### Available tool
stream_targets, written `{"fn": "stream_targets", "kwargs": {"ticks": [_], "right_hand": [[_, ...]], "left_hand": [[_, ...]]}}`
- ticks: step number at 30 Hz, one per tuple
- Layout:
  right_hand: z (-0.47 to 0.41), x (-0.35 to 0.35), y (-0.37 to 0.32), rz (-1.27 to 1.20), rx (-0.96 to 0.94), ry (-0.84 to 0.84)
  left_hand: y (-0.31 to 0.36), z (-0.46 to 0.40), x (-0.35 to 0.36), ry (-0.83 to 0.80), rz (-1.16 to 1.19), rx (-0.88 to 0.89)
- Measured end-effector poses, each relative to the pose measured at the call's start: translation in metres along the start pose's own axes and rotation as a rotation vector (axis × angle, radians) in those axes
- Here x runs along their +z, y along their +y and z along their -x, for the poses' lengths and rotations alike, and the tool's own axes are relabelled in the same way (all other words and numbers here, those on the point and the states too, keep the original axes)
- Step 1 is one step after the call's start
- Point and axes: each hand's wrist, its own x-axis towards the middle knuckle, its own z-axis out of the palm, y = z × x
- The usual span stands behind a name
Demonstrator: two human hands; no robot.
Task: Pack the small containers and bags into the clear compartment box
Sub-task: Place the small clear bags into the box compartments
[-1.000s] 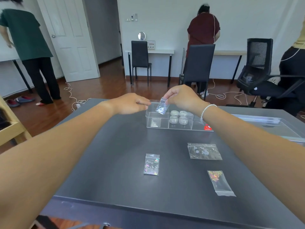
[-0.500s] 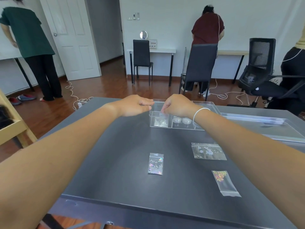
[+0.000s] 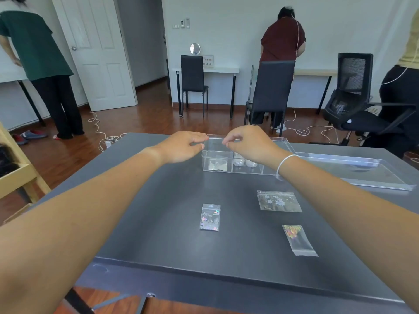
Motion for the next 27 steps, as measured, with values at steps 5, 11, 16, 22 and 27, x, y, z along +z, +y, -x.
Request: {"fn": "stream_targets", "kwargs": {"ticks": [5, 11, 16, 22, 27], "right_hand": [[0.028, -0.013, 0.007, -0.175, 0.013, 0.044], [0.071, -0.017, 0.019, -0.194, 0.022, 0.016], [0.105, -0.023, 0.02, -0.121, 0.056, -0.081], [0.136, -0.037, 0.017, -0.023, 0.112, -0.243], [0.156, -0.052, 0.013, 0.097, 0.154, -0.375]], "left_hand": [[0.004, 0.013, 0.001, 0.106, 0.05, 0.023], [0.019, 0.043, 0.006, 0.204, 0.128, 0.061], [0.038, 0.071, 0.012, 0.007, 0.128, 0.04], [0.047, 0.092, 0.016, -0.215, 0.038, -0.024], [0.051, 0.098, 0.016, -0.271, -0.053, -0.085]]}}
